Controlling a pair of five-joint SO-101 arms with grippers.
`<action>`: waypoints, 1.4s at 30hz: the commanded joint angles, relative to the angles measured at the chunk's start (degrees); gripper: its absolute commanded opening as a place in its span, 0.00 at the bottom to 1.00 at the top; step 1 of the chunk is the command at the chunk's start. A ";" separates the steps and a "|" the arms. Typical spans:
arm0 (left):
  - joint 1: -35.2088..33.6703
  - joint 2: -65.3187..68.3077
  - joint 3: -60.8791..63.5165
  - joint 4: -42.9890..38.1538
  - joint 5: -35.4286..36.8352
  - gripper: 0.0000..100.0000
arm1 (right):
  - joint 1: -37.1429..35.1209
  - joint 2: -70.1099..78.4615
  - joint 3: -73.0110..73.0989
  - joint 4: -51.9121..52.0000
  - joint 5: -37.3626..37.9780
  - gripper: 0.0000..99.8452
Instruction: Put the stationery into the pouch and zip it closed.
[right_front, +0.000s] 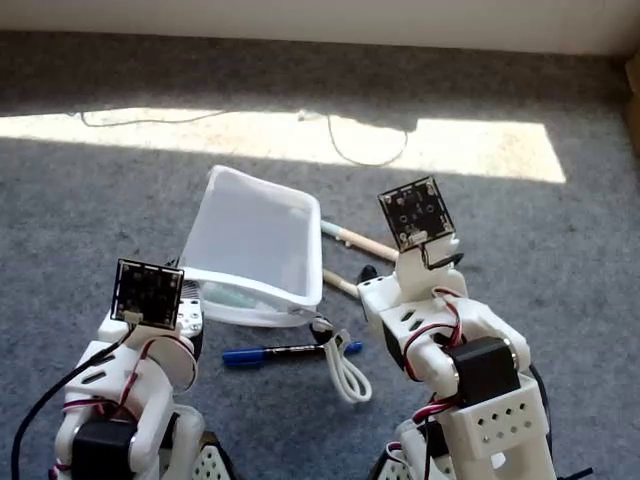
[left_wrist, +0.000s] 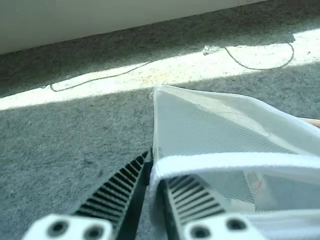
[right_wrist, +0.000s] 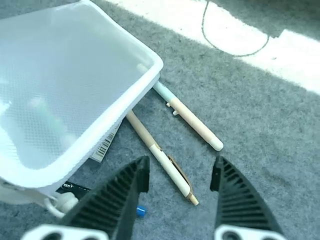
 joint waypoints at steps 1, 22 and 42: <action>0.75 1.27 -4.44 -0.26 0.88 0.01 | 0.57 -0.66 -2.24 -2.42 0.26 0.19; -5.32 35.82 -31.69 3.52 5.36 0.01 | 0.57 -0.66 1.89 -6.55 0.35 0.19; -15.43 46.81 -42.59 10.29 11.16 0.01 | 0.57 -0.57 1.89 -6.55 0.26 0.19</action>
